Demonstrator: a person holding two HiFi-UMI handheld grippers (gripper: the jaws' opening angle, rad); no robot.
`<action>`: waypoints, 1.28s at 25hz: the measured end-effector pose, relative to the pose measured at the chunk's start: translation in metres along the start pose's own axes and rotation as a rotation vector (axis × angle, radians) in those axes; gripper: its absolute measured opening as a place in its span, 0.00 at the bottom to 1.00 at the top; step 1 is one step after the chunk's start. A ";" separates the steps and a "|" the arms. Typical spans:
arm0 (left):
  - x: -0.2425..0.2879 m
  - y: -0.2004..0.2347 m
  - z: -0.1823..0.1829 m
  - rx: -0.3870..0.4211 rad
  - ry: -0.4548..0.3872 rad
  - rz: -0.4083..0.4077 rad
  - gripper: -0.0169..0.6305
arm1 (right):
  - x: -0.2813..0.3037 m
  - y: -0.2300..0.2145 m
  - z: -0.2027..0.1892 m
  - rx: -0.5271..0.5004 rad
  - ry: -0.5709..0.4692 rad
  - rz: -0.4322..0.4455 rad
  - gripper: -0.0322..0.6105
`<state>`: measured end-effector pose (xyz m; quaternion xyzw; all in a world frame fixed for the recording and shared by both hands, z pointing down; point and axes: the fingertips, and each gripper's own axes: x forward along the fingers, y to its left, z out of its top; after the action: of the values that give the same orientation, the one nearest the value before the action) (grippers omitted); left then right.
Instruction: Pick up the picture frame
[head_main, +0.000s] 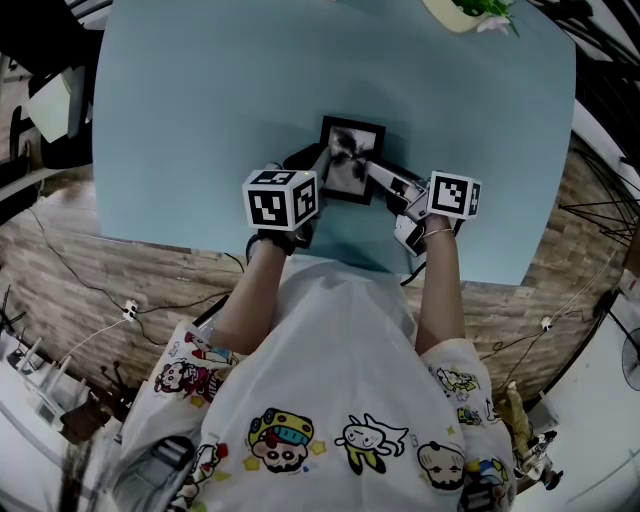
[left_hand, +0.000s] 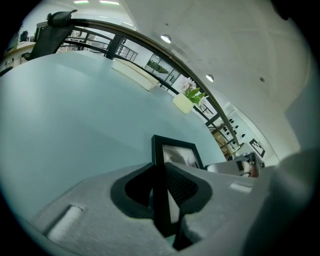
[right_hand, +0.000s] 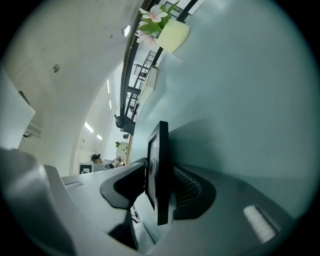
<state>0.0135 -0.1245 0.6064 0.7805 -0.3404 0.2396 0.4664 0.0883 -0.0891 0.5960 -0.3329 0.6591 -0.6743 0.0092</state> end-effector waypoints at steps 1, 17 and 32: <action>0.000 0.000 0.000 -0.003 0.002 -0.003 0.13 | 0.002 0.002 -0.001 -0.002 0.012 0.006 0.32; 0.000 0.001 0.001 -0.029 0.015 -0.036 0.13 | 0.026 0.015 -0.003 0.016 0.070 0.083 0.27; -0.001 0.000 0.000 -0.017 0.014 -0.032 0.14 | 0.026 0.013 0.000 0.017 0.007 0.117 0.13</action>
<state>0.0131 -0.1242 0.6061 0.7802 -0.3265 0.2350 0.4790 0.0624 -0.1030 0.5954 -0.2914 0.6719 -0.6791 0.0493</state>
